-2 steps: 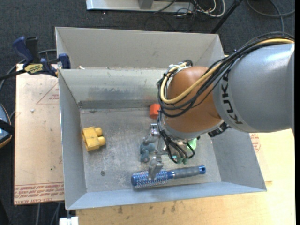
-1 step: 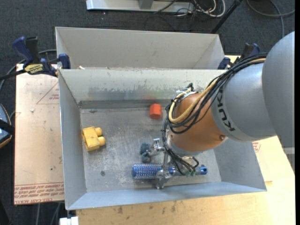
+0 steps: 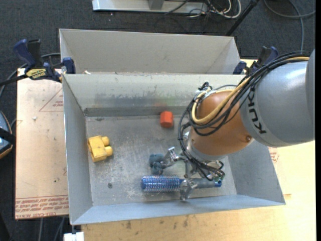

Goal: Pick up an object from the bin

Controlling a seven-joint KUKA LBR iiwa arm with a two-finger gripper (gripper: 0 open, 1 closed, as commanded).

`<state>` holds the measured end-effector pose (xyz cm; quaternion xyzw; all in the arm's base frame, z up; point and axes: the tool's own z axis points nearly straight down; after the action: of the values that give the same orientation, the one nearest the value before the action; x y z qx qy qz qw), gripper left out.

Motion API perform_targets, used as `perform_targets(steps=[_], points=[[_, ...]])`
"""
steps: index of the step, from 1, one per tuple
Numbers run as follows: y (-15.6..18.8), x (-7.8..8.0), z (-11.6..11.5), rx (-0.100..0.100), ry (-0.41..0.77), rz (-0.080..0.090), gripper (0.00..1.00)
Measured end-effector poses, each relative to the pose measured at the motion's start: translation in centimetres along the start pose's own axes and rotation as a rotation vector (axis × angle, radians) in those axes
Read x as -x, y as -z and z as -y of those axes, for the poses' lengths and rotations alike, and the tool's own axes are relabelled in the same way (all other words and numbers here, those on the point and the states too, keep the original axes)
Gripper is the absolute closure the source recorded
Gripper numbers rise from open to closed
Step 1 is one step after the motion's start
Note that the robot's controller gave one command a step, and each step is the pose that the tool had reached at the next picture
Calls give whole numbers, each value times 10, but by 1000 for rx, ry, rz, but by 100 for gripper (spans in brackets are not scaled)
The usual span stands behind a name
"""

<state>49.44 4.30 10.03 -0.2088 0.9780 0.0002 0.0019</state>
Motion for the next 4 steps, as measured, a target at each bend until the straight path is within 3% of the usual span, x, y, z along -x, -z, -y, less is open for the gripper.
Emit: perform_targets(steps=[1, 2, 3, 4], points=[[0, -6, -7, 1, 120, 0, 0], [-25, 2, 1, -2, 11, 11, 0], [-23, 4, 1, 0, 9, 2, 0], [-22, 5, 1, 0, 8, 5, 100]])
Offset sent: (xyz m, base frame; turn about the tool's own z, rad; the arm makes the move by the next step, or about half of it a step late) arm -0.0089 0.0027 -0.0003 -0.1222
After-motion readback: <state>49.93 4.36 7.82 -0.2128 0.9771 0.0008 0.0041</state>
